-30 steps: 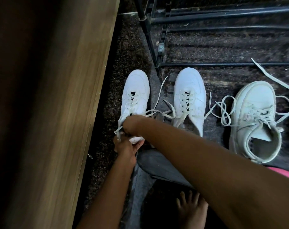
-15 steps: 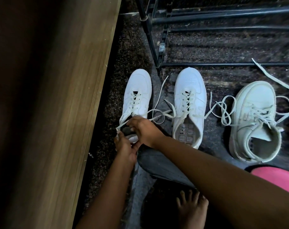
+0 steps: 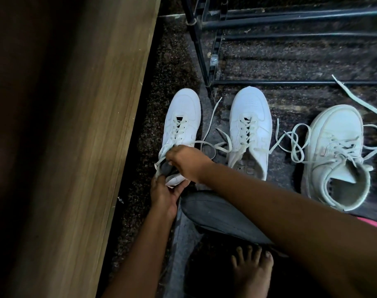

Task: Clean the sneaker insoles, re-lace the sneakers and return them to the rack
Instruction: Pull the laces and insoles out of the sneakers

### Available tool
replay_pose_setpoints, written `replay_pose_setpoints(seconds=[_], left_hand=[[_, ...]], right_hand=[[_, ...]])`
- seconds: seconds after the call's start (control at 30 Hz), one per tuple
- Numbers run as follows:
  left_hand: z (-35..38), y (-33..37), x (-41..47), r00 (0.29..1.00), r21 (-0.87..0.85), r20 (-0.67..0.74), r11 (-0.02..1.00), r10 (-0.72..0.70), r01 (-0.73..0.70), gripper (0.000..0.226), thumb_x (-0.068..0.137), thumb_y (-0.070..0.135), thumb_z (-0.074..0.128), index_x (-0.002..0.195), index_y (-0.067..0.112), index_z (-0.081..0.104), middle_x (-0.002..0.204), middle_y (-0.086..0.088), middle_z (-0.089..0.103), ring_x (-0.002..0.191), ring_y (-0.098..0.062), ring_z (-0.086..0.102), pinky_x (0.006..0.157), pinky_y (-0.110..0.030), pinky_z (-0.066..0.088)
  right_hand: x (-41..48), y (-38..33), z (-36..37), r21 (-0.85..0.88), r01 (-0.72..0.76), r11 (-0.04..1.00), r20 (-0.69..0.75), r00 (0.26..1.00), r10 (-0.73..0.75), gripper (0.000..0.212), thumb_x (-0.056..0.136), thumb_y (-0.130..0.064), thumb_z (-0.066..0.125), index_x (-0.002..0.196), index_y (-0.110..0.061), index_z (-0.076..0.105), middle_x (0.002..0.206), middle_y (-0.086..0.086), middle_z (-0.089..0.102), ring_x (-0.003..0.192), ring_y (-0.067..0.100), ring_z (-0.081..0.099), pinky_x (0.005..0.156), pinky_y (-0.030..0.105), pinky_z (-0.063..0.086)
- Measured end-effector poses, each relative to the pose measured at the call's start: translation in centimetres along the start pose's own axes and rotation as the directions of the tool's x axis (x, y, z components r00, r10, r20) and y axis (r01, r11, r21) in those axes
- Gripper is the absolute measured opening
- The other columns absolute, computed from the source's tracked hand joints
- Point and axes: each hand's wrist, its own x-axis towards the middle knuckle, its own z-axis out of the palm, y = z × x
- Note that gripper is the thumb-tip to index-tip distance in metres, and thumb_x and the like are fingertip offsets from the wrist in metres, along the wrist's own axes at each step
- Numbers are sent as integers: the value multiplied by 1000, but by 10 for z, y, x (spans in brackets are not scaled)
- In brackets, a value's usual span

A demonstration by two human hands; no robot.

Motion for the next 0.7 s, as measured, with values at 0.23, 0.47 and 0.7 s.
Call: replay_pose_setpoints(seconds=[0.23, 0.47, 0.7], left_hand=[[0, 1, 0, 999, -19, -10, 999, -38, 38, 35, 98, 9, 40, 132, 6, 45, 99, -10, 61, 82, -23, 62, 52, -34, 58], [0, 0, 2, 999, -57, 31, 998, -38, 40, 32, 101, 24, 39, 128, 10, 48, 100, -6, 61, 87, -22, 60, 56, -38, 59], [3, 3, 1, 995, -122, 36, 988, -95, 99, 39, 101, 32, 39, 126, 5, 51, 98, -10, 60, 85, -24, 59, 61, -43, 56]], right_hand=[[-4, 7, -3, 82, 44, 996, 35, 998, -47, 32, 92, -18, 51, 122, -10, 57, 123, 10, 58, 116, 26, 52, 87, 29, 39], [-5, 9, 4, 152, 6, 988, -65, 998, 4, 27, 92, -11, 48, 115, -6, 60, 117, 13, 61, 110, 29, 55, 76, 27, 33], [-15, 9, 11, 313, 21, 950, -197, 979, 43, 27, 90, -5, 49, 114, -1, 60, 117, 17, 59, 111, 31, 51, 88, 32, 37]])
